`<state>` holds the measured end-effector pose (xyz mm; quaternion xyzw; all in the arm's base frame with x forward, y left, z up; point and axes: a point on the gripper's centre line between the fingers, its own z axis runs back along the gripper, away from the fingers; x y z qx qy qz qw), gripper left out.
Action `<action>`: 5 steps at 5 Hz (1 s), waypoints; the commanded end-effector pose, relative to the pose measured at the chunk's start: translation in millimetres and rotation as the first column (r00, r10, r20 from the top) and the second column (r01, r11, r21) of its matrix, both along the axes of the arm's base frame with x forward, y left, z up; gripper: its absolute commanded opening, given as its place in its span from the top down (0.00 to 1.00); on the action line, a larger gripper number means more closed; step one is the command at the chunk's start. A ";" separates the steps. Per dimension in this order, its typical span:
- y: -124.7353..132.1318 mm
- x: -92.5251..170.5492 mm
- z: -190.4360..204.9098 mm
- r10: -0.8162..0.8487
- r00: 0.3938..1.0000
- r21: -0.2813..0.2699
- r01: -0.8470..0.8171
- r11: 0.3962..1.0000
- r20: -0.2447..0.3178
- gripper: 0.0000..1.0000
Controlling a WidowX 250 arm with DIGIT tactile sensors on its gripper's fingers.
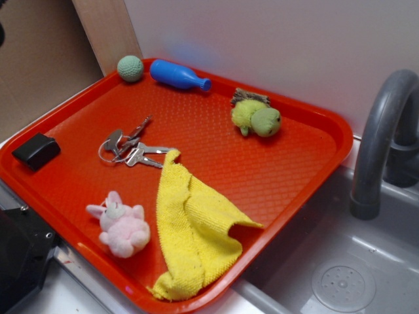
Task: Grab the black box.
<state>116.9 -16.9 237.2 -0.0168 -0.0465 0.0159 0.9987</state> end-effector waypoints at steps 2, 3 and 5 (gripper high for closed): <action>50.0 20.3 -50.0 0.053 0.998 0.093 -0.057 0.994 0.042 0.00; 95.5 21.3 -81.7 0.057 0.998 0.139 -0.061 0.988 0.030 0.00; 158.5 -11.9 -120.5 0.204 0.979 0.141 -0.206 0.968 0.027 0.00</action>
